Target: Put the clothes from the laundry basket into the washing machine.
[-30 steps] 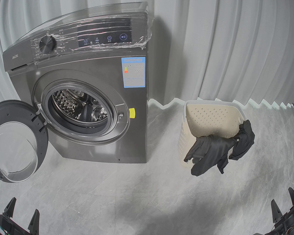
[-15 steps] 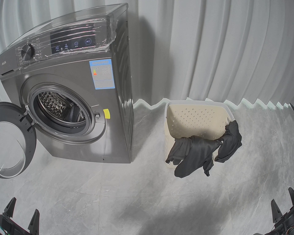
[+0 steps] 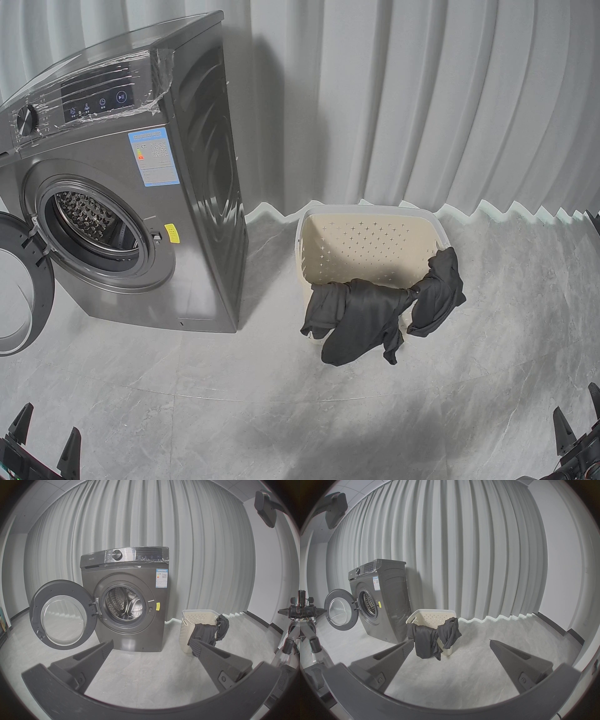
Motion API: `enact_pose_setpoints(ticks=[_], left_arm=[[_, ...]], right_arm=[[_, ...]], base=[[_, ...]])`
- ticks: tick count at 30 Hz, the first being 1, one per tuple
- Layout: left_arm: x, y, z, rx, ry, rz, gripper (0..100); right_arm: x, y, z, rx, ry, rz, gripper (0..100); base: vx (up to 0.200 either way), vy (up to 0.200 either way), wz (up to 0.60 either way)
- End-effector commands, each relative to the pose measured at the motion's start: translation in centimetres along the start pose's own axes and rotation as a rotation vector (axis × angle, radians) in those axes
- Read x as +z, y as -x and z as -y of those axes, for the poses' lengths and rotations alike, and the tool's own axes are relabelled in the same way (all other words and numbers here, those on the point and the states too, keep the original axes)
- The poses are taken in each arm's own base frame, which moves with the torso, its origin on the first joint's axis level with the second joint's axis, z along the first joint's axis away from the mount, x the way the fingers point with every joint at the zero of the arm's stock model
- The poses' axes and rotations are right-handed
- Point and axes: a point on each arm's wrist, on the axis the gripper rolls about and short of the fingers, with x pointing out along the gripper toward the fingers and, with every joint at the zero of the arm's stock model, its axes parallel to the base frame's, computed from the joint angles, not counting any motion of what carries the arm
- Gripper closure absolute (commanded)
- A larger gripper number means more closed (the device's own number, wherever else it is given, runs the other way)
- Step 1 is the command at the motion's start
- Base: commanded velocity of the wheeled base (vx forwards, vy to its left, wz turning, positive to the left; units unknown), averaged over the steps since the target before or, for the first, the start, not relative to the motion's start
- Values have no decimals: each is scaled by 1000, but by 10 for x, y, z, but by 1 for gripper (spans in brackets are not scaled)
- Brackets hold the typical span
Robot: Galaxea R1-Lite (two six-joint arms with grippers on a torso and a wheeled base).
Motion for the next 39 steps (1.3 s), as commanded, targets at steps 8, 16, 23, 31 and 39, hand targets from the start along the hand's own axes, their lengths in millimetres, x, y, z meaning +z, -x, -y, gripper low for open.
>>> enact_pose_setpoints(ticks=[8,16,23,31,39], left_arm=[[-5,0,0,0,-1,-1,0],[-5,0,0,0,1,-1,0],[-5,0,0,0,1,-1,0],[-5,0,0,0,2,-1,0],[-5,0,0,0,2,-1,0]], right_arm=[[-5,0,0,1,0,-4,0],[-5,0,0,1,0,-4,0],[-5,0,0,1,0,-4,0],[-5,0,0,0,0,-4,0],[-5,0,0,0,2,-4,0]], base=[[0,0,0],[150,0,0],[0,0,0],[0,-100,0],[0,-200,0]])
